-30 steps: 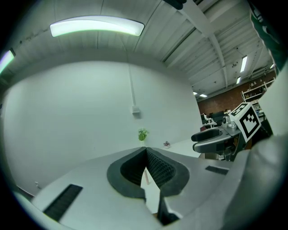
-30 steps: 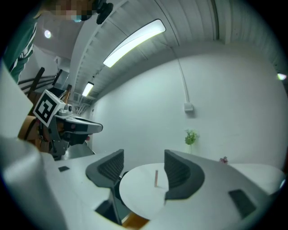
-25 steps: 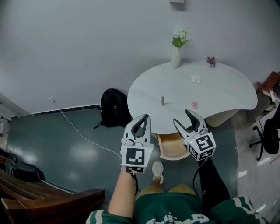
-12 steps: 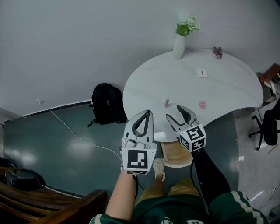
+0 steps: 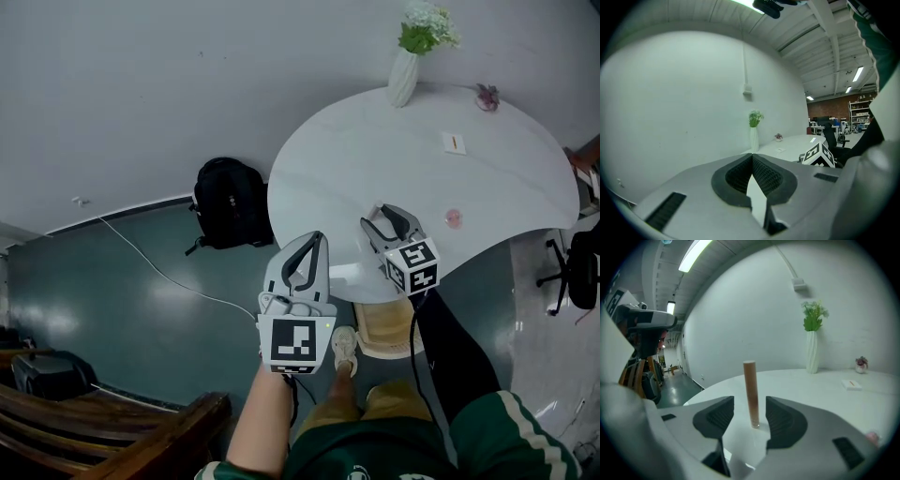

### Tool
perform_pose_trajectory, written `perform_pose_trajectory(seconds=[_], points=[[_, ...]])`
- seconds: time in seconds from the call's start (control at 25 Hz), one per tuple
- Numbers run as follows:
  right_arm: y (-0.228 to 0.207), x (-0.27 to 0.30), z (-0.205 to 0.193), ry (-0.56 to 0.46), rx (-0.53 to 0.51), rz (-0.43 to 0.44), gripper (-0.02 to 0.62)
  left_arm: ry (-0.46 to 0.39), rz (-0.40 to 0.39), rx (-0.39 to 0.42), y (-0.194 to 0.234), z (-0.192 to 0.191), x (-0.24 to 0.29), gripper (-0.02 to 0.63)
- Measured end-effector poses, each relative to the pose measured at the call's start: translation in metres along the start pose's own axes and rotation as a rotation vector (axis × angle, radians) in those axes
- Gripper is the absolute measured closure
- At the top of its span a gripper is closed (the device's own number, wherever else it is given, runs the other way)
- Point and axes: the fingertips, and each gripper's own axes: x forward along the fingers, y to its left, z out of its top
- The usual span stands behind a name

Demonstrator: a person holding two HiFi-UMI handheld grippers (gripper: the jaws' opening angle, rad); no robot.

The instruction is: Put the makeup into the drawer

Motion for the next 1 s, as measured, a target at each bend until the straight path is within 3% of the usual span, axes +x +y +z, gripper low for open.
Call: perform_pose_trajectory(seconds=[0.08,0.16,0.52,1.0], points=[[0.000,0.009,-0.005,0.017,-0.008,0.008,0.384,0.018,0.010,-0.005,0.005,-0.010,0.001,0.606],[0.003,0.013,-0.008,0.023,-0.022,0.026,0.518,0.042,0.013,0.005,0.008,-0.018,0.001,0.606],[-0.010,-0.020,0.011,-0.023,-0.042,0.014,0.520,0.061,0.015,-0.043,0.005,-0.022,0.013,0.606],[-0.045,-0.142,0.071,-0.179,-0.085,-0.037,0.520,0.028,-0.020,-0.012,-0.072,0.015,0.023,0.606]])
